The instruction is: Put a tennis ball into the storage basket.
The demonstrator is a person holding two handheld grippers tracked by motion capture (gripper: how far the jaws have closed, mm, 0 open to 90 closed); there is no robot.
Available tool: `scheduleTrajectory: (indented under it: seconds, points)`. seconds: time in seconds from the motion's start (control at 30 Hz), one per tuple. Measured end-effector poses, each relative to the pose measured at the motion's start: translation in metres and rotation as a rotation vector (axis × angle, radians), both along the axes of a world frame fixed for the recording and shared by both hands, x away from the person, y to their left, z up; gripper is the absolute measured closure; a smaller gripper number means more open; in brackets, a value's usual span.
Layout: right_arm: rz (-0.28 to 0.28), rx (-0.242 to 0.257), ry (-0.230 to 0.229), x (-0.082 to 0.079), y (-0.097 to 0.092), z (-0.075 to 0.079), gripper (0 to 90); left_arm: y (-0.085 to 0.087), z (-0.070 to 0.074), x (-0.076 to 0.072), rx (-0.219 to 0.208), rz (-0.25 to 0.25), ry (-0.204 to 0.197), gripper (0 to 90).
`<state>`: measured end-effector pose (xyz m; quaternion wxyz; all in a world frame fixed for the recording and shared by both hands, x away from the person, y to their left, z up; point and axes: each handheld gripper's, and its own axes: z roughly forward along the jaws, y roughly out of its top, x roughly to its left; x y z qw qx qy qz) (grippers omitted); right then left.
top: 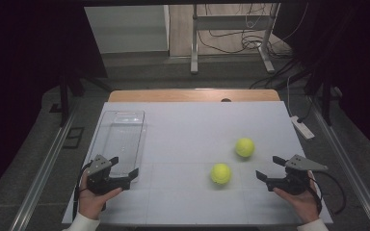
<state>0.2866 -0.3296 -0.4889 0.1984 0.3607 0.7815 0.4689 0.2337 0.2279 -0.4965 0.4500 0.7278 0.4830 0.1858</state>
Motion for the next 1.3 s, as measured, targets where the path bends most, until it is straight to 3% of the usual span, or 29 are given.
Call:
scheduleTrajectory:
  seconds: [0.5,1.3]
  points:
    - [0.001,-0.03,0.014,0.0039,0.003,-0.0031,11.8,-0.0017,-0.0005,-0.0034,0.012,-0.001,-0.005,9.8]
    - [-0.009,-0.036,0.019,0.0031,0.0034,-0.0038,12.1,-0.0038,0.0042,-0.0038,0.007,-0.01,-0.017,10.5]
